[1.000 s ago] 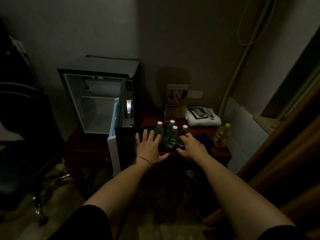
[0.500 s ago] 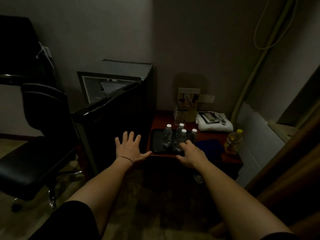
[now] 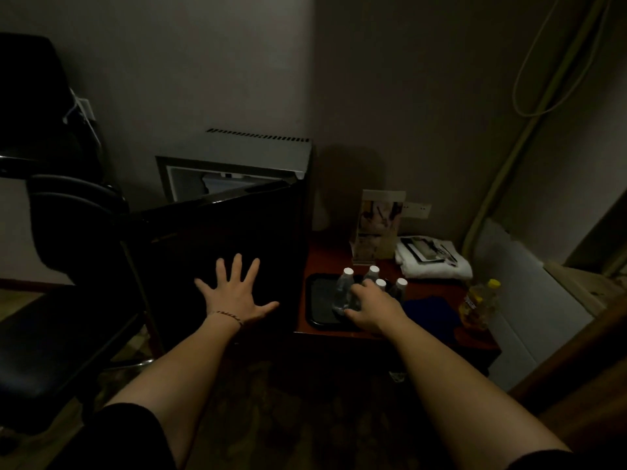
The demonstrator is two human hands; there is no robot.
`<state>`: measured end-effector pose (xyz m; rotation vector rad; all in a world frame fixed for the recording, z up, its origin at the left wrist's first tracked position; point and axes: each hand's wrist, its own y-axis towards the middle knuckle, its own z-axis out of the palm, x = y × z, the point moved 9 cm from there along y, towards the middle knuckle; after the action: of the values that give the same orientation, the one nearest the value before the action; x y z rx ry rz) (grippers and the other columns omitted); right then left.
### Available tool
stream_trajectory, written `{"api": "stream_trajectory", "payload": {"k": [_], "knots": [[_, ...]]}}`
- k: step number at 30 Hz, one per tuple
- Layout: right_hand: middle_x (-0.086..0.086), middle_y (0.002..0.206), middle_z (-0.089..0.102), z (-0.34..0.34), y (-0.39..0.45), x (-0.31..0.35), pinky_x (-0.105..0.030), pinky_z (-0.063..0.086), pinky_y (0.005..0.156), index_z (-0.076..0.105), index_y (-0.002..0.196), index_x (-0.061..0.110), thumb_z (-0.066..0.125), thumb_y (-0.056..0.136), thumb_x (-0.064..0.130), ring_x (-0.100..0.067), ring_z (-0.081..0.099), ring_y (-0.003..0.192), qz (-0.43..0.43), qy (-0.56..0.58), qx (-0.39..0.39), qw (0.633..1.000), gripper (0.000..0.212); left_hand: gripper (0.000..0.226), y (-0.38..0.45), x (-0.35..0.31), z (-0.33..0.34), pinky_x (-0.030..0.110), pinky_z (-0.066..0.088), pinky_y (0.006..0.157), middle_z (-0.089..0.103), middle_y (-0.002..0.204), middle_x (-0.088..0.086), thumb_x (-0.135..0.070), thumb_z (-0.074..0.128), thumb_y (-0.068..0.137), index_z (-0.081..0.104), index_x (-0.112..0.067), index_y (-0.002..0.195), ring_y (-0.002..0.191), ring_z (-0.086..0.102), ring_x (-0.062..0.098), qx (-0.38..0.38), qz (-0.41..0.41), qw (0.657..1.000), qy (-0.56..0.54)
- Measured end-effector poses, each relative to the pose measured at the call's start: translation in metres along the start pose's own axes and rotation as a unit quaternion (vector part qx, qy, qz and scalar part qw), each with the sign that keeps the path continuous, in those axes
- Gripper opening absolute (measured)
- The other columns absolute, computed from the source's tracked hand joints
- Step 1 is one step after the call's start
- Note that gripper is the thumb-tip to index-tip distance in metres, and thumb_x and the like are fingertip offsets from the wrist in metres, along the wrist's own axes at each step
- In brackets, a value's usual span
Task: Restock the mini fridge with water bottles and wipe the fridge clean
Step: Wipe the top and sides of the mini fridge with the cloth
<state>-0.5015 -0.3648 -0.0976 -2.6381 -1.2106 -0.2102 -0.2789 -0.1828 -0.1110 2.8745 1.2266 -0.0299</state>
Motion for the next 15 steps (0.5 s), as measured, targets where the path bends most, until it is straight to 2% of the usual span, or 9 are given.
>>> {"api": "stream_trajectory", "payload": {"k": [7,12,15], "knots": [[-0.003,0.129,0.041,0.008,0.06,0.058,-0.046,0.051,0.09,0.046,0.135,0.019,0.061,0.094,0.044,-0.029,0.053,0.115,-0.045,0.018,0.02,0.999,0.05,0.109,0.047,0.023,0.006,0.075,0.018,0.108,-0.011,0.162,0.003,-0.09,0.041,0.072,-0.013,-0.042,0.153,0.147,-0.007,0.041,0.021,0.02,0.999,-0.019],[-0.001,0.143,0.038,0.02,0.069,0.037,-0.046,0.049,0.096,0.044,0.141,0.022,0.061,0.093,0.046,-0.027,0.051,0.125,0.022,0.004,0.01,1.0,0.056,0.106,0.079,0.004,0.015,0.072,0.023,0.108,-0.007,0.162,0.002,-0.089,0.041,0.073,-0.012,-0.042,0.153,0.146,-0.001,0.043,0.034,0.094,0.995,0.002],[0.001,0.138,0.041,0.019,0.064,0.006,-0.046,0.05,0.095,0.049,0.134,0.026,0.062,0.092,0.046,-0.025,0.052,0.122,0.07,0.01,0.003,0.997,0.048,0.106,0.096,-0.019,0.019,0.072,0.025,0.108,-0.008,0.163,0.002,-0.09,0.04,0.073,-0.014,-0.044,0.152,0.145,-0.001,0.046,0.037,0.108,0.993,0.007]]}}
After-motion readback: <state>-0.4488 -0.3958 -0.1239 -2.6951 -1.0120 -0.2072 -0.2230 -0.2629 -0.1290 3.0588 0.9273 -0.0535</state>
